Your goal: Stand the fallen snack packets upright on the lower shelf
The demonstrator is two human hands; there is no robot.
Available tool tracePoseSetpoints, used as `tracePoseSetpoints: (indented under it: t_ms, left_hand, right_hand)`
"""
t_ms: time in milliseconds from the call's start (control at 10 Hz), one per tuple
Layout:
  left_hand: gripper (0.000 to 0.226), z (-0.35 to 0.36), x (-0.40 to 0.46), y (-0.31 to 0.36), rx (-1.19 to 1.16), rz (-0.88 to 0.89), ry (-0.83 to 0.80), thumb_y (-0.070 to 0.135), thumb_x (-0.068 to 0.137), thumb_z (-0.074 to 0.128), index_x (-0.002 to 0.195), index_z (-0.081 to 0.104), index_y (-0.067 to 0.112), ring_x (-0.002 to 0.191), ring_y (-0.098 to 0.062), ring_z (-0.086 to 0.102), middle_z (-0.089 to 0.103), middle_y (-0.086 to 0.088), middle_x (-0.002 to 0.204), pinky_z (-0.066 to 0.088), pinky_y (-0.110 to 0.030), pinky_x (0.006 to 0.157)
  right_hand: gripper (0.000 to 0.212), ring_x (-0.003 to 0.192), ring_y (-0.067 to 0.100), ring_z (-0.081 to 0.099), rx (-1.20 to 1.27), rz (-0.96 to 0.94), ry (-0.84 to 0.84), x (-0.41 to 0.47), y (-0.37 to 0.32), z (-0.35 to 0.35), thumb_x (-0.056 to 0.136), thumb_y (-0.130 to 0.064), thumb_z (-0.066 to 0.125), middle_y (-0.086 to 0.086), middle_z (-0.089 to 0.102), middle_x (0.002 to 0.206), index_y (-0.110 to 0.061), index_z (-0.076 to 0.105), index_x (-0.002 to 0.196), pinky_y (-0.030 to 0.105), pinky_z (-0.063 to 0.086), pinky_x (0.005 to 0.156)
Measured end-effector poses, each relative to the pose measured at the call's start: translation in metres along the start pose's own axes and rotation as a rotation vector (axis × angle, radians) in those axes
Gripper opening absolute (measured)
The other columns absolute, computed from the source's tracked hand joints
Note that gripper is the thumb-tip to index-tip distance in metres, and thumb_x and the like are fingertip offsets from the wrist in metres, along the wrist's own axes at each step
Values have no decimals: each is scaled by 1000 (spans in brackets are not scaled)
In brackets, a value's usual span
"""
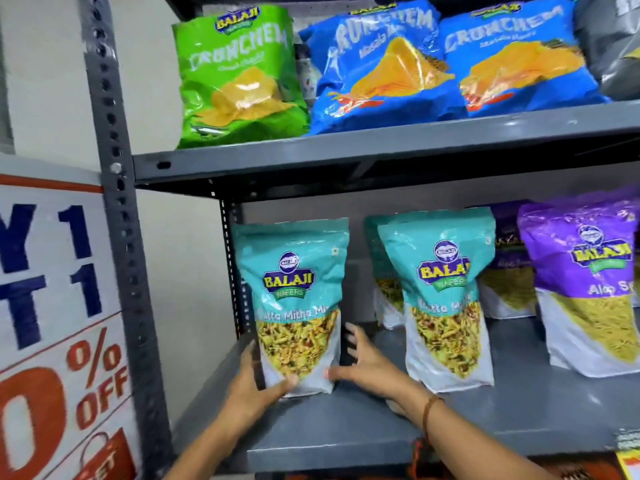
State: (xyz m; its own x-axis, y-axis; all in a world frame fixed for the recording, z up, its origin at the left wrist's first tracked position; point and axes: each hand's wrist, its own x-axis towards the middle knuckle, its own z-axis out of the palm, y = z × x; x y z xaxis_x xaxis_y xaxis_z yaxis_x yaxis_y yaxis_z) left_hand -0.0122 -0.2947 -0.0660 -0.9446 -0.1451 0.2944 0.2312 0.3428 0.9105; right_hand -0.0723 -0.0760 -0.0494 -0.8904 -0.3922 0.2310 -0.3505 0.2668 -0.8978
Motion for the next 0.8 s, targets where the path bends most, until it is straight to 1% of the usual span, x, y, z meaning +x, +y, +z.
tracePoseSetpoints:
  t_ms: [100,200,300,400,500,600,700,800]
  left_hand:
    - [100,-5,9,-2,88,9,-38,42,59,83,143,34,22,120,-15,56,57,5,131,43,-28,96]
    - [91,-10,14,-3,80,5,-41,34,63,85,139,39,17,119,-20,58,60,1,128,46,-33,98]
    - [80,-16,15,-9,75,1,-56,24,67,86,134,43,16,116,-21,60,62,0,124,47,-33,97]
    - [77,-20,15,-15,84,3,-72,26,65,87,130,45,21,114,-18,61,64,3,122,48,-34,98]
    - [79,-22,16,-19,58,-17,-84,29,62,88,128,45,26,115,-19,62,64,3,122,49,-36,99]
    - [96,-22,14,-19,39,-15,-94,48,45,91,127,44,30,112,-14,62,64,8,120,50,-33,96]
    - [107,-22,13,-19,12,7,-90,57,35,90,128,43,35,112,-6,62,64,12,124,50,-30,95]
    - [117,-21,1,-14,50,57,-1,67,37,85,137,31,41,129,-12,52,51,13,143,40,-42,110]
  right_hand:
    - [84,127,18,55,72,40,-23,7,7,12,81,-9,78,8,48,148,-17,27,148,30,51,104]
    - [59,109,9,63,74,26,-45,4,5,16,82,-6,76,5,60,133,-16,45,132,12,56,80]
    - [59,119,23,61,71,31,-6,0,6,17,82,-6,77,9,61,132,-11,46,132,25,54,93]
    - [58,118,25,62,29,23,14,-5,11,20,80,-13,79,8,62,127,-12,47,128,28,53,91]
    - [55,107,14,64,16,42,11,-6,14,22,79,-20,80,-10,60,113,-18,47,123,18,53,79]
    - [62,104,8,60,6,51,28,-6,15,24,73,-24,83,-8,59,115,-20,47,124,25,53,87]
    - [95,124,12,53,-35,54,28,-9,12,24,64,-34,88,-11,50,134,-32,32,140,35,48,106]
    - [111,133,11,44,-19,80,14,-22,3,25,64,-38,87,-4,38,153,-36,16,150,30,42,110]
